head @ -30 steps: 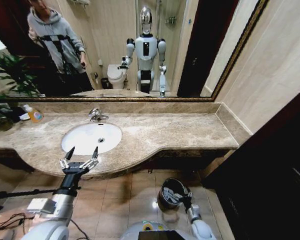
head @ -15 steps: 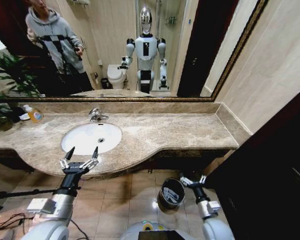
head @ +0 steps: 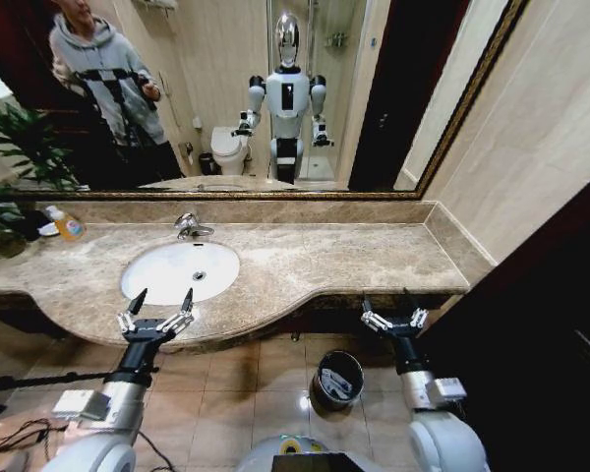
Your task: Pick up the trash from the sink and place it in the trash bin.
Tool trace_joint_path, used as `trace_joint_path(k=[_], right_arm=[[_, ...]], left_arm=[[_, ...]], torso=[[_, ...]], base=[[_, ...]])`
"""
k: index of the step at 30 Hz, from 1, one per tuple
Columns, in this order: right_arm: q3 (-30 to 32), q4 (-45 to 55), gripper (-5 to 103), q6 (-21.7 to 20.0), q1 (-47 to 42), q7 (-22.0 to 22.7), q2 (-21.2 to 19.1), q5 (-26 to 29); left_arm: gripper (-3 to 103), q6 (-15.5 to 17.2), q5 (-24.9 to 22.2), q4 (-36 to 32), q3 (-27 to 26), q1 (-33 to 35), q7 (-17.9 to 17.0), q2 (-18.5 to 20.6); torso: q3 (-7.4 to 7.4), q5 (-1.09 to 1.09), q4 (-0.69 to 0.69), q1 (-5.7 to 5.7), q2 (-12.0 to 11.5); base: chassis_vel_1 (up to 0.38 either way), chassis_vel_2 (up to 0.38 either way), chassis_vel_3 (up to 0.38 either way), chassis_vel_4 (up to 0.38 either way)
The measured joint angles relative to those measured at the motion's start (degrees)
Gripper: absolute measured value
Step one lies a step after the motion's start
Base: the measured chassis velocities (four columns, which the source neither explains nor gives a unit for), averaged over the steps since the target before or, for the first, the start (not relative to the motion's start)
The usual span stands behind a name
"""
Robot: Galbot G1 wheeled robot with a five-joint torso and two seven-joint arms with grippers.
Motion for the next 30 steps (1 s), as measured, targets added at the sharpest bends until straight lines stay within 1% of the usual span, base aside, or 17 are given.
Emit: trace_joint_path(k=[6,12,30], right_arm=[[0.38,0.06,100,-1.12,0.90,-0.59,-0.51,0.63],[1.08,0.43,100,-2.00,0.50,-2.84,-0.90,0.94],[1.13,0.35,100,-2.01,0.47,-2.98,-0.94,0.94]], left_arm=[[100,0.00,0.00,0.00,0.00,0.00,0.00,0.00],[100,0.00,0.00,0.00,0.00,0.00,0.00,0.00],[100,0.00,0.00,0.00,0.00,0.00,0.00,0.00]], torso=[[0.00,0.01,0.00,0.00,0.00],[0.00,0.00,0.00,0.00,0.00],[0.00,0.01,0.00,0.00,0.00]], base=[[0.000,0.000,0.000,0.000],[0.000,0.000,0.000,0.000],[0.000,0.000,0.000,0.000]])
